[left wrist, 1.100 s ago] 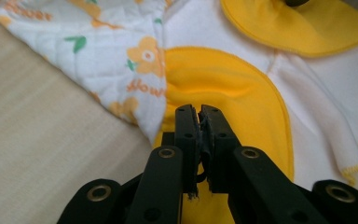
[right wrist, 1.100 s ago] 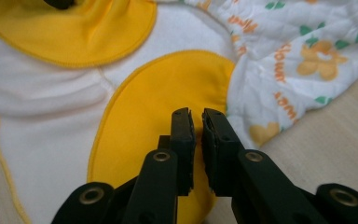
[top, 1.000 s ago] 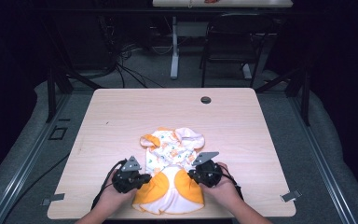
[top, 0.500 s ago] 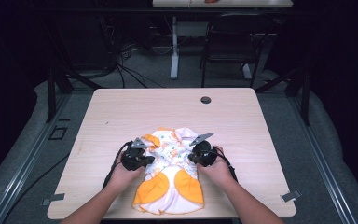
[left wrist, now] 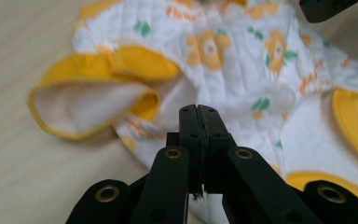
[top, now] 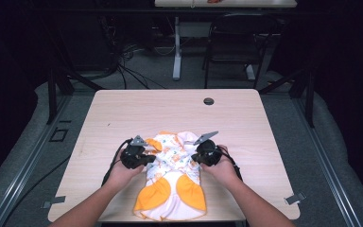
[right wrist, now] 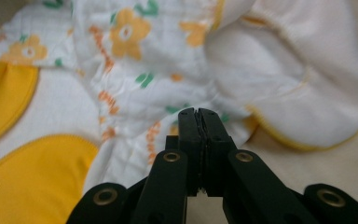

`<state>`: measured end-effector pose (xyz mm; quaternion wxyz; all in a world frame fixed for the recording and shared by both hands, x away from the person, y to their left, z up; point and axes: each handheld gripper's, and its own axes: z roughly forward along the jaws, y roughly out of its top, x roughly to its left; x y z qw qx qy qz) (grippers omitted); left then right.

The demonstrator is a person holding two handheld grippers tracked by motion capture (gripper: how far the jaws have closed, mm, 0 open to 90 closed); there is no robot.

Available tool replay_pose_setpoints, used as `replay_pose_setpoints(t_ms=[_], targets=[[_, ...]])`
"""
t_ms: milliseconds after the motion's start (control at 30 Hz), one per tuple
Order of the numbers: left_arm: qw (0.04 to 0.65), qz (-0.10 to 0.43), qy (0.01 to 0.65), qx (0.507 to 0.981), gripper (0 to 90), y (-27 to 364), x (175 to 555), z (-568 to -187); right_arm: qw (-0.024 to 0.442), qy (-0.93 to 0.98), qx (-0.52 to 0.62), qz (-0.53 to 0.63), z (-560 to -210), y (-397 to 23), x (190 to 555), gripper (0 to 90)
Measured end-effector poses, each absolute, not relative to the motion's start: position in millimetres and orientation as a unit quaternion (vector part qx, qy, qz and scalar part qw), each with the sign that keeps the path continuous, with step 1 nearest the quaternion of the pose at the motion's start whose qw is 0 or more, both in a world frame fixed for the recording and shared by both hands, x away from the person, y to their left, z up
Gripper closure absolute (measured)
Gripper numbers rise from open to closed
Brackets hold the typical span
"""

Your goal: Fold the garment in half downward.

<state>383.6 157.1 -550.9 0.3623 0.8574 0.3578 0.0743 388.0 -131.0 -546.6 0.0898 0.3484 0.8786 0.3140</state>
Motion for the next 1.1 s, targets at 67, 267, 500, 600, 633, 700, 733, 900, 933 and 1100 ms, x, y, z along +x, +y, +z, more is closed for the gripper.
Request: replay_pose_setpoints(t_ms=[67,267,500,600,633,700,733,900,933,1100], targets=[[0.367,0.083,0.356,0.855,89.1,155.7,394.8,-540.7,0.096,0.876,0.352,0.317,-543.1,-131.3,392.8,87.9],[0.37,0.091,0.348,0.856,86.4,146.2,424.9,-529.3,0.118,0.858,0.379,0.325,-533.3,-128.6,428.7,84.8],[0.363,0.103,0.359,0.854,84.8,139.4,447.9,-536.5,0.128,0.849,0.403,0.316,-536.3,-126.1,448.3,82.7],[0.353,0.106,0.366,0.854,82.9,141.2,453.2,-541.7,0.137,0.845,0.41,0.316,-538.1,-124.3,453.8,81.8],[0.348,0.109,0.37,0.855,82.9,141.7,454.6,-544.0,0.139,0.844,0.412,0.314,-538.5,-123.8,455.4,81.3],[0.334,0.114,0.377,0.857,79.9,143.9,457.2,-547.4,0.138,0.845,0.413,0.309,-539.9,-123.3,459.1,79.8],[0.333,0.116,0.38,0.855,79.0,145.4,458.1,-548.0,0.142,0.844,0.417,0.306,-541.3,-123.4,460.7,78.5],[0.333,0.119,0.401,0.845,67.2,149.7,462.5,-554.2,0.137,0.841,0.43,0.298,-550.6,-123.0,466.1,72.1],[0.333,0.118,0.404,0.844,64.7,150.3,463.0,-556.8,0.134,0.842,0.431,0.297,-551.2,-123.3,466.7,70.8],[0.328,0.111,0.409,0.844,60.1,152.6,463.2,-566.0,0.122,0.842,0.437,0.291,-556.7,-122.3,468.8,64.4]])
